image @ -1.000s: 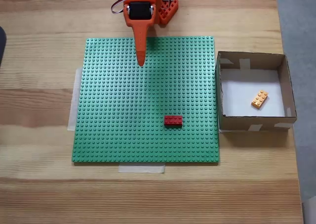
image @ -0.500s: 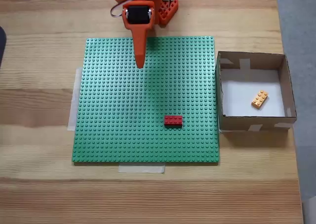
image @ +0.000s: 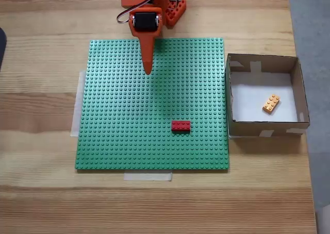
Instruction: Pick the yellow lego block and put it in the box.
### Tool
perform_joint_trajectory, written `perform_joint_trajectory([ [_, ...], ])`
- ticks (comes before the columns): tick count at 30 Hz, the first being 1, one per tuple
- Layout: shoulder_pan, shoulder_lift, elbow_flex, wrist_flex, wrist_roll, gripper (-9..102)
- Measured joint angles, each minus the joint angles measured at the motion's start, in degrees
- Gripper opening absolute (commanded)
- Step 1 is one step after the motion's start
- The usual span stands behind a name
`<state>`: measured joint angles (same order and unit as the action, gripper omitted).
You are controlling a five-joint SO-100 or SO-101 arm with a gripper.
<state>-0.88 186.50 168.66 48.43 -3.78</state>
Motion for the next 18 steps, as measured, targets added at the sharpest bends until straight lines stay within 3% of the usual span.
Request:
perform_joint_trajectory([
  [18, 0.18, 0.18, 3.43, -3.69, 0.44, -1],
])
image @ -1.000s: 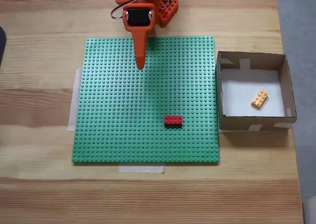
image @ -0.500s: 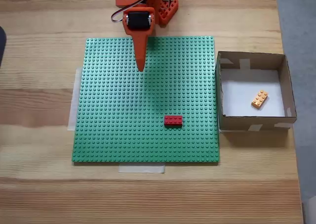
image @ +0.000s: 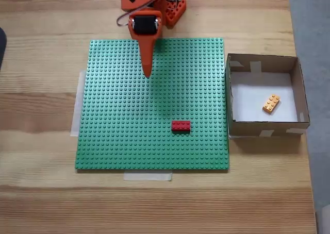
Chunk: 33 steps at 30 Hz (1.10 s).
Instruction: Pick the yellow lego block and put it in the box.
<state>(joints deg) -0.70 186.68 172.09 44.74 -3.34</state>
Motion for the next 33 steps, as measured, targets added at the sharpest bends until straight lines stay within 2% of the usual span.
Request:
perform_joint_trajectory([
  [13, 0.70, -0.18, 5.62, -3.96, -0.70, -1],
  [33, 0.70, -0.18, 8.35, -3.78, -0.70, -1],
])
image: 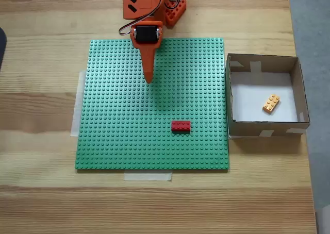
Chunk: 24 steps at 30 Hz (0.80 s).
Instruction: Pick the yellow lego block and put it in the box.
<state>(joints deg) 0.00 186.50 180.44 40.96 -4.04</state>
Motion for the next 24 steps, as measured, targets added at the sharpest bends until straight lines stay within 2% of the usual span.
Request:
perform_joint_trajectory([
  [24, 0.00, 0.00, 1.49, 4.31, 0.00, -1],
])
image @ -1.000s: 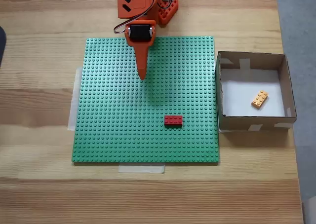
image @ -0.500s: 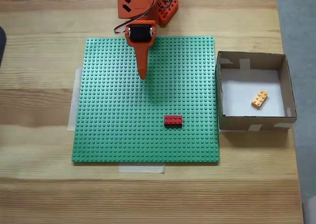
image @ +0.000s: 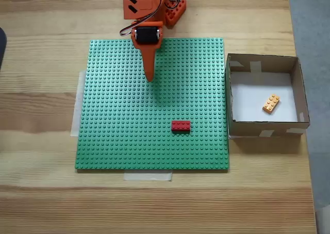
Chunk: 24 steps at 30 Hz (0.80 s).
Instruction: Pick the yellow lego block and put it in the box.
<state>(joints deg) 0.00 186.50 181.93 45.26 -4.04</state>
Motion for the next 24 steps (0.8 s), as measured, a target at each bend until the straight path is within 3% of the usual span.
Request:
perform_joint_trajectory([
  [24, 0.97, 0.00, 0.00, 0.18, -0.26, -1],
])
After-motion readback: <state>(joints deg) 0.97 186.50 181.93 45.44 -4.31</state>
